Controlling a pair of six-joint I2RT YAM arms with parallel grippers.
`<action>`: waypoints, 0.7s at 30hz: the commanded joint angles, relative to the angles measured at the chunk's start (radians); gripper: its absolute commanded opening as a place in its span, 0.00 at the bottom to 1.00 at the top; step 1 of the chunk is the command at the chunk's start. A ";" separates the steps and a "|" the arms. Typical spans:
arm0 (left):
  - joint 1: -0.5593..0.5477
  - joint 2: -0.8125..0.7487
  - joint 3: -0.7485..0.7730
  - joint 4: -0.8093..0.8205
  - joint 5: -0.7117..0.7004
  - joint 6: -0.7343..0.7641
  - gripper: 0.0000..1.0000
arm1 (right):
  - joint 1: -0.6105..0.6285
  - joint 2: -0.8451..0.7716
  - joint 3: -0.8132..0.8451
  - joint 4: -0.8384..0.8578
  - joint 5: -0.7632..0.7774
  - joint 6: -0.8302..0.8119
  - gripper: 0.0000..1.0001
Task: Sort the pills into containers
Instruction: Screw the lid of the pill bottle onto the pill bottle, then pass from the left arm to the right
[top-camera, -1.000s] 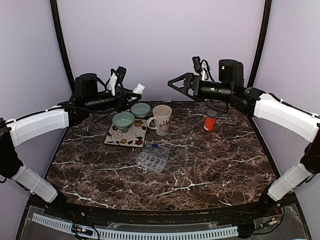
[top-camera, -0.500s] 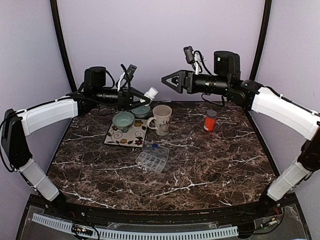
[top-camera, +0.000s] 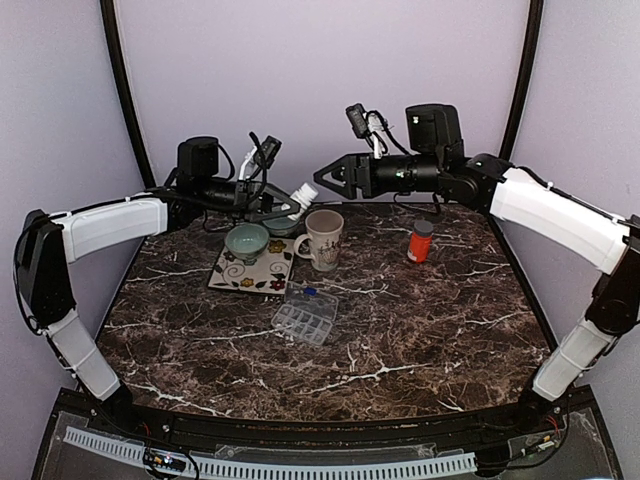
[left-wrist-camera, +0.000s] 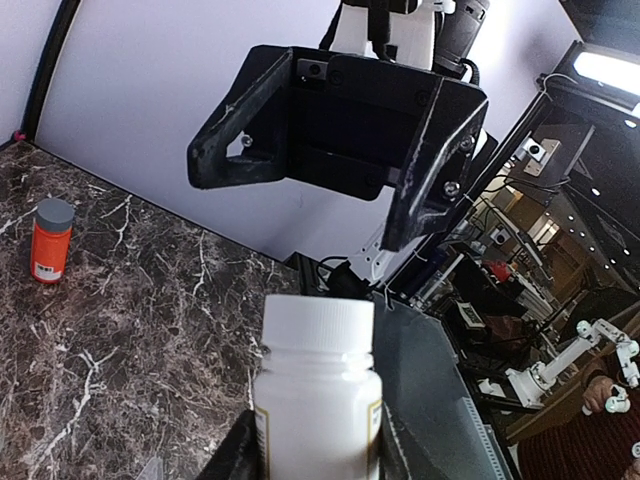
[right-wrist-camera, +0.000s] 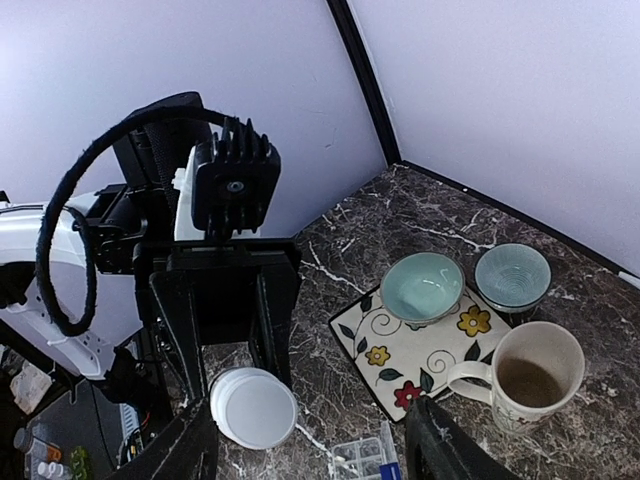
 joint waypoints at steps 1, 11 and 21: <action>0.011 0.007 0.035 0.105 0.080 -0.086 0.00 | 0.017 0.043 0.053 -0.014 -0.058 -0.005 0.63; 0.014 0.030 0.034 0.185 0.110 -0.158 0.00 | 0.024 0.073 0.083 -0.020 -0.125 0.016 0.61; 0.016 0.052 0.037 0.239 0.129 -0.201 0.00 | 0.024 0.113 0.127 -0.032 -0.181 0.029 0.47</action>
